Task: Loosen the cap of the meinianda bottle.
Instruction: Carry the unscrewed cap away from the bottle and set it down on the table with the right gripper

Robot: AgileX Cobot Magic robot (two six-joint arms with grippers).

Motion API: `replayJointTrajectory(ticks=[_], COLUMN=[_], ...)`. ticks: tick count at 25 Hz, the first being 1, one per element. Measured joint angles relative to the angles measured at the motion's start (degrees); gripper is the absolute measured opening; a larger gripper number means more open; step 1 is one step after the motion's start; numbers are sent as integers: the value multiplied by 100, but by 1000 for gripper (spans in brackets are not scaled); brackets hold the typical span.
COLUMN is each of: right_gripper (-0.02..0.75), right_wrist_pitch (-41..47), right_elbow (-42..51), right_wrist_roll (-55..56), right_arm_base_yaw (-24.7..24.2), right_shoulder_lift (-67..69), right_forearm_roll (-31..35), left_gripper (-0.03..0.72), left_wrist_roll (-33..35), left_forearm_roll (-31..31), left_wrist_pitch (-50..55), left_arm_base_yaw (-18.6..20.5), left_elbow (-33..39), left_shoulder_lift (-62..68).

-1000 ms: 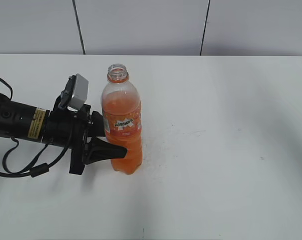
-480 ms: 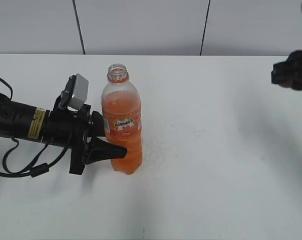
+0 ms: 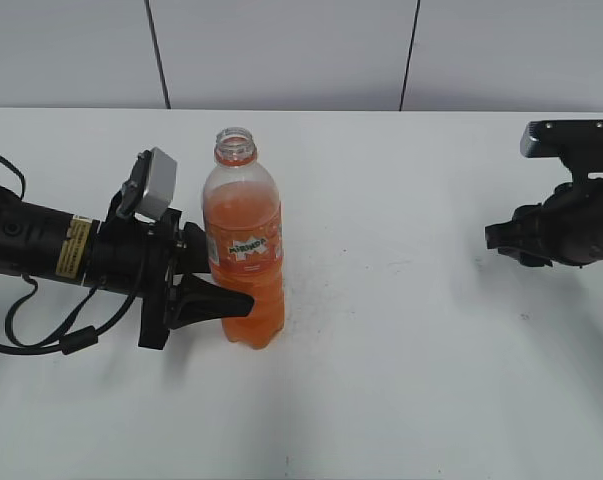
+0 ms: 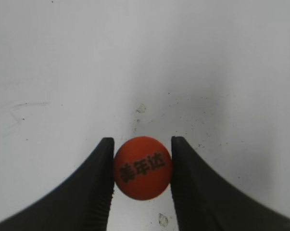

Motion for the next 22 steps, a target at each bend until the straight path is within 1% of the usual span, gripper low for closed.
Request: replayJointTrajectory(ticks=[9,18,20,21,22], right_gripper=[269,271,290,320,368], right_wrist_pitch=[-852,-1172,-1156,-1127,-1112], right_elbow=[0,13,13,13,13], right_wrist_roll=[5,5,5,5,5], right_arm_base_yaw=[18,18,18,18,18], right_shoulder_lift=[857,1354,1355,1355,1355], right_forearm_roll=[53,53,45,26,13], left_gripper=[365,365,365,365,365], left_wrist_roll=[0,0,0,0,0], left_forearm_roll=[0,0,6,6,6], left_wrist_pitch=[0,-5,-5,-5,-1], left_arm_base_yaw=[0,0,0,0,0], left_elbow=[0,0,0,0,0], left_shoulder_lift=[0,0,-6,-6,-6])
